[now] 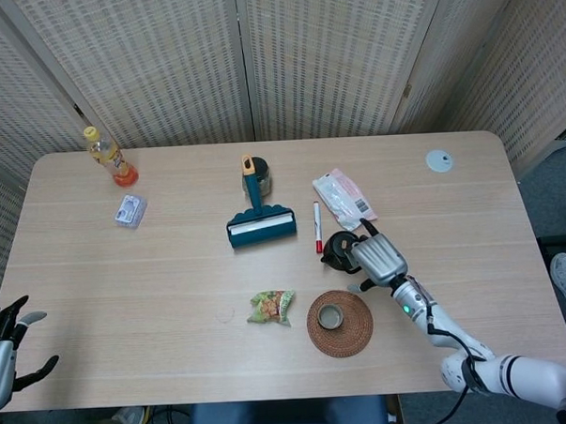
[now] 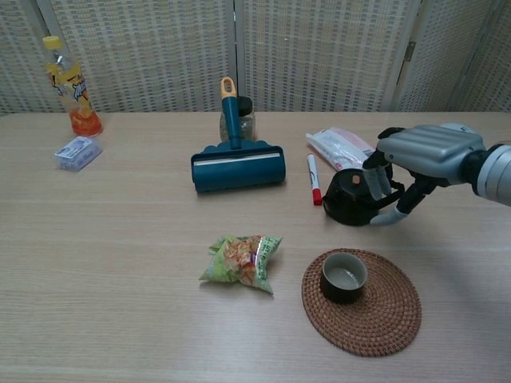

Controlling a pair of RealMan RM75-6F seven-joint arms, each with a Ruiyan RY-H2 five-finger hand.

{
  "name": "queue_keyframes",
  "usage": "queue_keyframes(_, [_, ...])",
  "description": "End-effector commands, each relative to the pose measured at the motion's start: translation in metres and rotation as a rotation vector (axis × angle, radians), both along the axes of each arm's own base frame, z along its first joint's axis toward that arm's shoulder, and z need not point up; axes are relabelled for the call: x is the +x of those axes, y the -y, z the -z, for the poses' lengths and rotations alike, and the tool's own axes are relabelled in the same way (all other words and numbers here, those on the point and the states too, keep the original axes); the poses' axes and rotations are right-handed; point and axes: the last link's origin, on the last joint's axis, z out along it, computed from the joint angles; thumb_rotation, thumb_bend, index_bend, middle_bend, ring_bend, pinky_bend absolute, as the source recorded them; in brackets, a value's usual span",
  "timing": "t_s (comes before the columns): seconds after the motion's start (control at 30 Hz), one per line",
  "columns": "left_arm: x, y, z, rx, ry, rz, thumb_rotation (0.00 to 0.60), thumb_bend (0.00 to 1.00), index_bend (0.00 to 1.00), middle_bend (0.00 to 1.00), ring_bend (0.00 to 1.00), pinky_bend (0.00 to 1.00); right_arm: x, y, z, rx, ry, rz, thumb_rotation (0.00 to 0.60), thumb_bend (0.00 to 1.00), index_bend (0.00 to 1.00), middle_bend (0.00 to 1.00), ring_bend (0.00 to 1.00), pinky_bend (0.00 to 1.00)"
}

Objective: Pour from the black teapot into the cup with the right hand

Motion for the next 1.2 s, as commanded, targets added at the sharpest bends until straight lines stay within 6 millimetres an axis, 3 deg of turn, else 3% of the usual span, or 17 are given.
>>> queue_keyframes(0.03, [0.0,0.0,0.0,0.0,0.0,-0.001,0.6,0.18,0.28,0.09,0.12,0.04,0.0,0.0,0.002,0.002,-0.003,-0.001,0.386,0.0,0.54,0.52,0.37,0.0])
queue_keyframes(0.83, [-0.002,0.001,-0.002,0.007,0.001,-0.002,0.6,0.18,0.28,0.09,0.12,0.04,-0.005,-0.004,0.011,-0.002,-0.042,-0.006,0.394,0.0,0.61,0.59,0.46,0.0])
queue_keyframes(1.2, [-0.003,0.001,-0.002,0.008,-0.001,-0.006,0.6,0.18,0.28,0.09,0.12,0.04,-0.005,-0.007,0.012,0.002,-0.055,-0.01,0.431,0.0,0.61,0.61,0.51,0.0])
